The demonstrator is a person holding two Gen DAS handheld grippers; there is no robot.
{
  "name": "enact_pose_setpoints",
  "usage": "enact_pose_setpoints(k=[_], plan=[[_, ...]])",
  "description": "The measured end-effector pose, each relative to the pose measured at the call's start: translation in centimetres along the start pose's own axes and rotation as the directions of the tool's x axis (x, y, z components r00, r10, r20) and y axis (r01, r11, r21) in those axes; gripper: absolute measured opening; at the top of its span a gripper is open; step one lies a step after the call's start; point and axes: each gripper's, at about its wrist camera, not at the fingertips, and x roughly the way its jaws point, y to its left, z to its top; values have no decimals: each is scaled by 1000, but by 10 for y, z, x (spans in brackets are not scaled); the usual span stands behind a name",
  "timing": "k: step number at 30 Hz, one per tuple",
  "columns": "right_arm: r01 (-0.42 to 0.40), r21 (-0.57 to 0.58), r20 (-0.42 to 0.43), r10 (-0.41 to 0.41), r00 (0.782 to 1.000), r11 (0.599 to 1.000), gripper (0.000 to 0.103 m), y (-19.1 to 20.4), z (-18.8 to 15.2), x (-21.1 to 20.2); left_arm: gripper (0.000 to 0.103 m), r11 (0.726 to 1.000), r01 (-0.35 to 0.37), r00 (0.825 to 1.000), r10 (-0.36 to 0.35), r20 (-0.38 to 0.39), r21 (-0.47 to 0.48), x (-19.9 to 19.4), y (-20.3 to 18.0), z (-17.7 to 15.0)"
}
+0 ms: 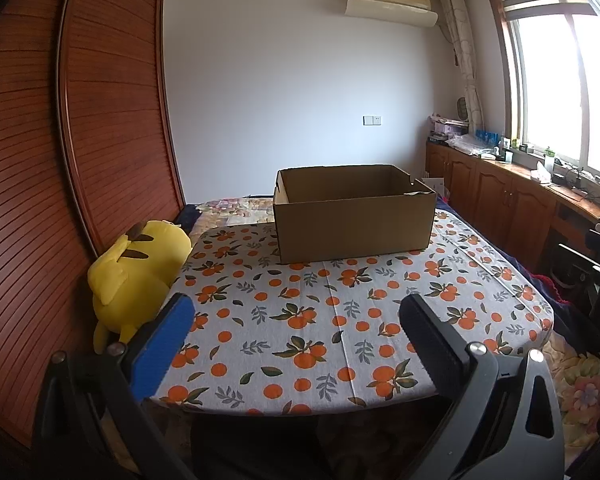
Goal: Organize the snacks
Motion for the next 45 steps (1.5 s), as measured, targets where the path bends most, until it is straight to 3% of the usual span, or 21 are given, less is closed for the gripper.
enact_pose_setpoints(k=[45], plan=[[5,-3,5,-5,1000,1000,103,2,2,-3,103,1000,-12,1000,11,28,7,-7,-3,4]])
